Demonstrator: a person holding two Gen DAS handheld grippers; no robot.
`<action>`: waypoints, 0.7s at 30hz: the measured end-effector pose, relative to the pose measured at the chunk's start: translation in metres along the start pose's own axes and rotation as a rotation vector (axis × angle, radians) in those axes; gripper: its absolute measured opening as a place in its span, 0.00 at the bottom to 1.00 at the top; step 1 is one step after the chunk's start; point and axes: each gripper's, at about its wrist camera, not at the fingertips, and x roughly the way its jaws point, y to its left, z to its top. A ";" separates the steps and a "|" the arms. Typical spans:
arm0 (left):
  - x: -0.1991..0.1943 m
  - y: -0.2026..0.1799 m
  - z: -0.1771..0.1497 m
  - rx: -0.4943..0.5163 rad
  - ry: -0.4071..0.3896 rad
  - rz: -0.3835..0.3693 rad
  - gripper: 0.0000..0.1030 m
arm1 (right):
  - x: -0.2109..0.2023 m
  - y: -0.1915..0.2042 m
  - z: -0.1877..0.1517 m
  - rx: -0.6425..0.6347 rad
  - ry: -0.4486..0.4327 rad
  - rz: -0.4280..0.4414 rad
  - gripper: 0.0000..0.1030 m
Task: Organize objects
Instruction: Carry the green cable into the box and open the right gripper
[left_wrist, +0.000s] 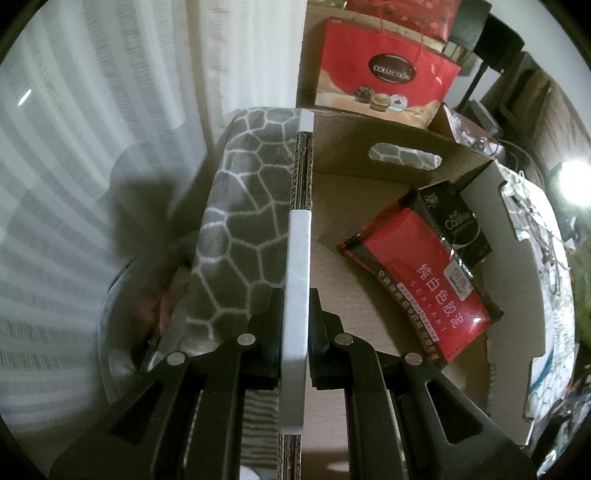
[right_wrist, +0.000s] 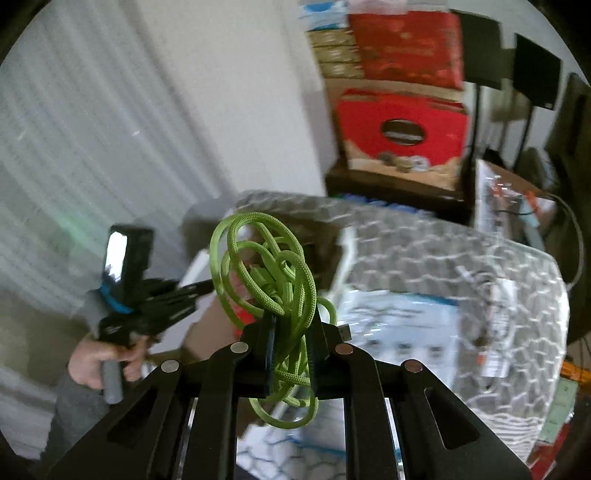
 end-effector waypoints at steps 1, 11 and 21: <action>0.000 0.000 0.000 0.000 0.000 0.000 0.10 | 0.004 0.006 -0.001 -0.007 0.008 0.010 0.12; 0.000 0.001 0.000 -0.008 -0.001 -0.006 0.10 | 0.050 0.047 -0.022 -0.061 0.102 0.061 0.12; 0.001 0.001 0.000 -0.024 -0.002 -0.004 0.10 | 0.091 0.056 -0.043 -0.074 0.195 0.058 0.12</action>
